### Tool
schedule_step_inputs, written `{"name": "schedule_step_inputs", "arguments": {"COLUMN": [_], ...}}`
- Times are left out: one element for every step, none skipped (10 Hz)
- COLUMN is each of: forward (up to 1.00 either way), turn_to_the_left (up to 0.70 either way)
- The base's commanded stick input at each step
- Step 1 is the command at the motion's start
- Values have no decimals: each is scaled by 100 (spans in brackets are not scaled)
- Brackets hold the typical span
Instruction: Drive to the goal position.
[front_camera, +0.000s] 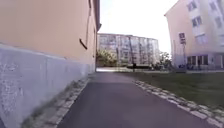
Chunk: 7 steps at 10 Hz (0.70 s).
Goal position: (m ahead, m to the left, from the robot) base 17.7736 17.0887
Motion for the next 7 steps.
{"name": "schedule_step_inputs", "arguments": {"forward": [70, 70, 70, 70, 70, 70, 70], "turn_to_the_left": [0, 0, 0, 0, 0, 0, 0]}}
